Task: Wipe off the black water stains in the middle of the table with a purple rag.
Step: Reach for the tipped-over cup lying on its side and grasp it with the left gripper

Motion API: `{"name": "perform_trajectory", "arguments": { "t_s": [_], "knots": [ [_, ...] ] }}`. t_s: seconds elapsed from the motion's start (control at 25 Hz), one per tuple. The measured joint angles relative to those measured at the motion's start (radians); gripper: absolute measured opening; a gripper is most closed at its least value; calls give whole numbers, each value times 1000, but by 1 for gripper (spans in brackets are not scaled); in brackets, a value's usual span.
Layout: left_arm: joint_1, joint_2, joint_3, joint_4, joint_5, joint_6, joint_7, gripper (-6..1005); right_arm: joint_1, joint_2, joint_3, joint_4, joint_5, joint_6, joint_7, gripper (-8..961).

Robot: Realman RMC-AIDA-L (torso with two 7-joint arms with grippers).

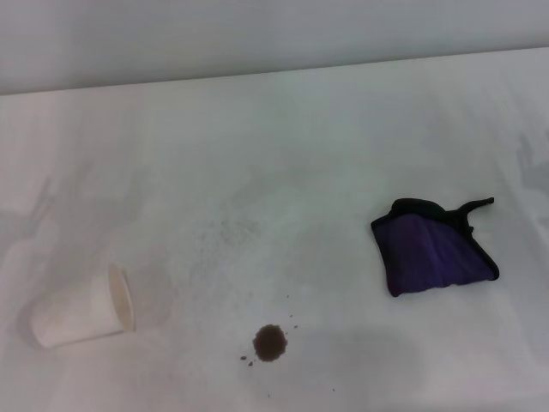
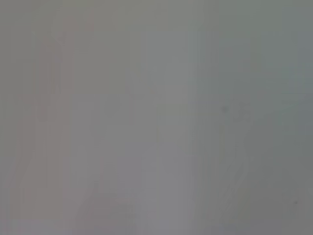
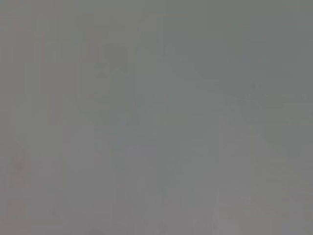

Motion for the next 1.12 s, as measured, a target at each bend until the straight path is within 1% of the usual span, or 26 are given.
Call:
{"name": "perform_trajectory", "arguments": {
  "t_s": [0.52,0.84,0.96,1.04,1.12],
  "knots": [
    [-10,-1,-2,20,-8,8,0,892,0,0,14,-8,6,2,0,411],
    [0,-3,-4,13,-8,-7,-3,892,6,0,14,-1,4,-33,-4,412],
    [0,1,1,17,35,-8,-29,892,7,0,14,-4,4,-53,0,411],
    [0,9,1,35,102,-6,-90,892,6,0,14,-7,5,-53,0,411],
    [6,20,2,81,198,6,-189,892,8,0,14,-7,5,-53,0,411]
  ]
}}
